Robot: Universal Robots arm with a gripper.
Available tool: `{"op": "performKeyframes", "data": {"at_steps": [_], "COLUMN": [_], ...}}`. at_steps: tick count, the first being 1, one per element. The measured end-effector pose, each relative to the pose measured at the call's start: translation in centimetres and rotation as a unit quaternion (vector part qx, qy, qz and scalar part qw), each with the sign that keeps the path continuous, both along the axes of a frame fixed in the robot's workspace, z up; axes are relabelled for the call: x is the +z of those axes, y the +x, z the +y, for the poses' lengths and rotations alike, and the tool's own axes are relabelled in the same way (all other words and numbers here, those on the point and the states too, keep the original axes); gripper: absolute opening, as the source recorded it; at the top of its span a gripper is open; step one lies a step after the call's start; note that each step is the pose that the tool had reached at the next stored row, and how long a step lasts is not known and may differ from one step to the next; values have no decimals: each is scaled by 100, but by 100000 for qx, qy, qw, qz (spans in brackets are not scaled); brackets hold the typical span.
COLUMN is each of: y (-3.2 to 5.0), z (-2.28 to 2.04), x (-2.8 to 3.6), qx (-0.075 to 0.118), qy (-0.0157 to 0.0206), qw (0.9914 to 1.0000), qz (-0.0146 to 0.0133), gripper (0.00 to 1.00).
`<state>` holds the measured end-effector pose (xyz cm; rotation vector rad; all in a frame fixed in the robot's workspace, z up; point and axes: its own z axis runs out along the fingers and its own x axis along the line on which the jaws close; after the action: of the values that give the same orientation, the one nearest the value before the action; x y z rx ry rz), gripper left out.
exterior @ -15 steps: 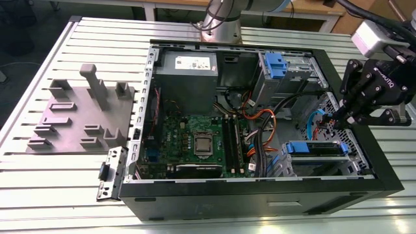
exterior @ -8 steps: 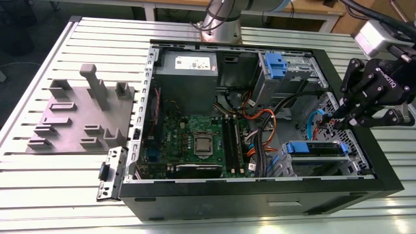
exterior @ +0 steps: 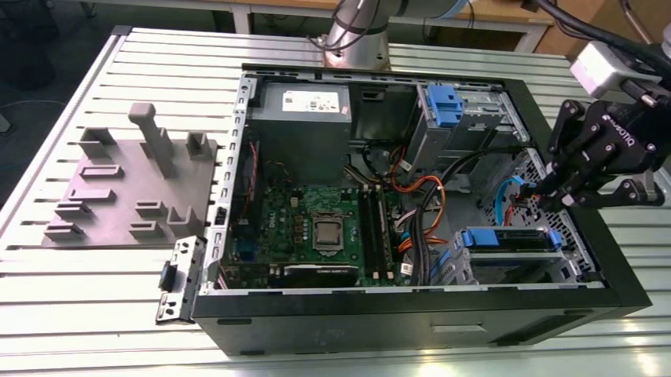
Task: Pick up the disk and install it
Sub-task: 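Insert the first disk wire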
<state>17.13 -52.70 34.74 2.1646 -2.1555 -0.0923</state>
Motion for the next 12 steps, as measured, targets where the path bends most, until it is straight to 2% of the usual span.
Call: {"op": "performKeyframes", "data": {"at_steps": [4,10,12], "y": [20,55,68], "z": [27,91,100], "x": [-29,-32,-34], "qx": [-2,1,1], "qy": [-1126,-1214,-1378], "qw": [99994,99993,99991], "qz": [-5,25,23], "gripper": [31,31,31]}}
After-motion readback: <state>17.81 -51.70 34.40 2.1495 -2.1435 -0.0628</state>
